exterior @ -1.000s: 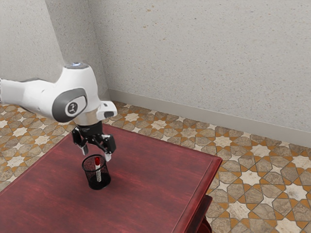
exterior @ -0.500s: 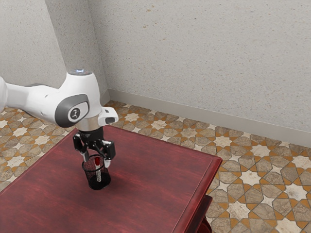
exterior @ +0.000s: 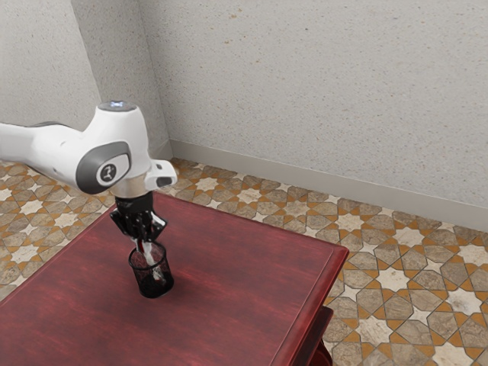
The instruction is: Take the marker out of the pen holder and place it to the left of the pen holder.
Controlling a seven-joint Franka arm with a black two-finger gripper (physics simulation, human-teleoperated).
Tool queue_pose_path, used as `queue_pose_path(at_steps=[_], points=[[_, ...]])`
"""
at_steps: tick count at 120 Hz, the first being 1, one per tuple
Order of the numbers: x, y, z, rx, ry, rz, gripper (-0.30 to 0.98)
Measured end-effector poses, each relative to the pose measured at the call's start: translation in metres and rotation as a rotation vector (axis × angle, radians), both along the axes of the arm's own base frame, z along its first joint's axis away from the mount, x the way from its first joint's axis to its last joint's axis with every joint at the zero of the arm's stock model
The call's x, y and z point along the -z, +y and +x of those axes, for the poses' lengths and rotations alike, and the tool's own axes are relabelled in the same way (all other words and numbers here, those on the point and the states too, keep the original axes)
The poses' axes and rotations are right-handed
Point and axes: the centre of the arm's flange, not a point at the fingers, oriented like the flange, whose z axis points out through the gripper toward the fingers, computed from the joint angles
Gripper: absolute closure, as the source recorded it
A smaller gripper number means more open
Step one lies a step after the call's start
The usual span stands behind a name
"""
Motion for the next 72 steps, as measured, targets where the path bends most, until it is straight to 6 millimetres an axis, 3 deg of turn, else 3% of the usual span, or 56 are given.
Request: queue_pose_path(at_steps=[10,33,40,48,61,72], points=[[-0.014,0.021,-0.002,-0.033,-0.024,0.011,0.76],[-0.109,0.036,0.0,-0.003,-0.188,0.098,0.78],[-0.126,0.054,0.009,-0.029,-0.195,0.132,0.78],[-0.119,0.09,0.026,-0.092,-0.138,0.159,0.77],[-0.078,0.142,0.06,-0.198,0.015,0.135,0.77],[-0.038,0.151,0.081,-0.233,0.168,0.079,0.77]])
